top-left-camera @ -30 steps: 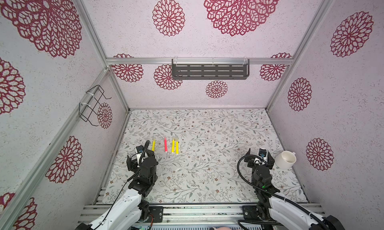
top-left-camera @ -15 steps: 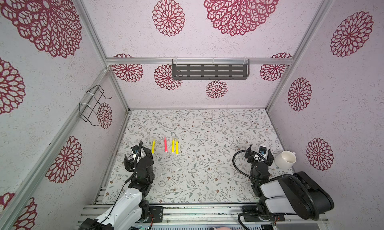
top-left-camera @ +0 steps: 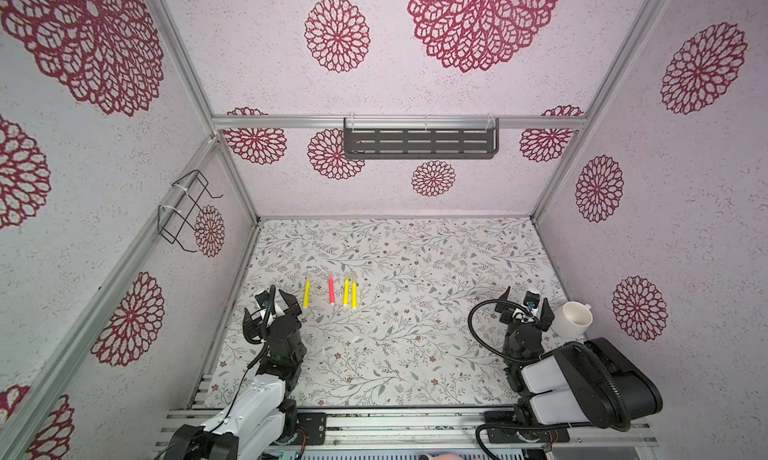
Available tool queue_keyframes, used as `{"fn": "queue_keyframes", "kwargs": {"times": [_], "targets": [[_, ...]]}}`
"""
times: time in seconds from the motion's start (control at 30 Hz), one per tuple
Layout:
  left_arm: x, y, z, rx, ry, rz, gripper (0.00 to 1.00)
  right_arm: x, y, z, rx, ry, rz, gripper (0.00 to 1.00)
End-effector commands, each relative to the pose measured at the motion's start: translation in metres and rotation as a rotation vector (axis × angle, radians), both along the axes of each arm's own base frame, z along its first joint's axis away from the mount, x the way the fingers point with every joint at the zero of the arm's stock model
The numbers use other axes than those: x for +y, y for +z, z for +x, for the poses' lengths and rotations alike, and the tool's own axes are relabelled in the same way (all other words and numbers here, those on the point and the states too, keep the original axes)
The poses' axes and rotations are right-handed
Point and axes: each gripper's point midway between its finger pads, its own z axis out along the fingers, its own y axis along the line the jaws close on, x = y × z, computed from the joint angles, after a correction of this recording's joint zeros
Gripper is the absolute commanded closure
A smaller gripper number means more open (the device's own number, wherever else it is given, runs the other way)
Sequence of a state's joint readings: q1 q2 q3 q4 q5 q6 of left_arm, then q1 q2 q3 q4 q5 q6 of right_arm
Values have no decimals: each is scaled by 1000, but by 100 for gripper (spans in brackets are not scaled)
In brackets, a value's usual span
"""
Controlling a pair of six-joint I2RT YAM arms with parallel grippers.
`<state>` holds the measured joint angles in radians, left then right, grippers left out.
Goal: Insert the pens into the pen caps
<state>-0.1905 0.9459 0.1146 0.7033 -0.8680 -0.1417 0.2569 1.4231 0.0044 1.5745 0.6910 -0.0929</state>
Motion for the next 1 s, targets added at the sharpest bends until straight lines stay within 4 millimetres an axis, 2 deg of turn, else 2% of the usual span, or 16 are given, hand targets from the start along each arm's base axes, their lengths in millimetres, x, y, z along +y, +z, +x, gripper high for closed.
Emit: {"fn": "queue_keyframes", "kwargs": {"times": [0.0,0.2,0.53,0.73,0.97], "targets": [[2,6,2,-45,-2,-6,1,-3,10,-4,-71,7,31,1],[5,7,6,-67,-7,-8,1,1,6,4,-52,43,22,1],[2,6,30,-96,-35,25,1,15,-6,20,-1,135,-8,1],[-3,6,41,-131,-80,48,1,16,-11,24,14,145,-5,1],[-12,-3,54,-103,-139,69,1,18,-15,29,28,157,-14,1]]}}
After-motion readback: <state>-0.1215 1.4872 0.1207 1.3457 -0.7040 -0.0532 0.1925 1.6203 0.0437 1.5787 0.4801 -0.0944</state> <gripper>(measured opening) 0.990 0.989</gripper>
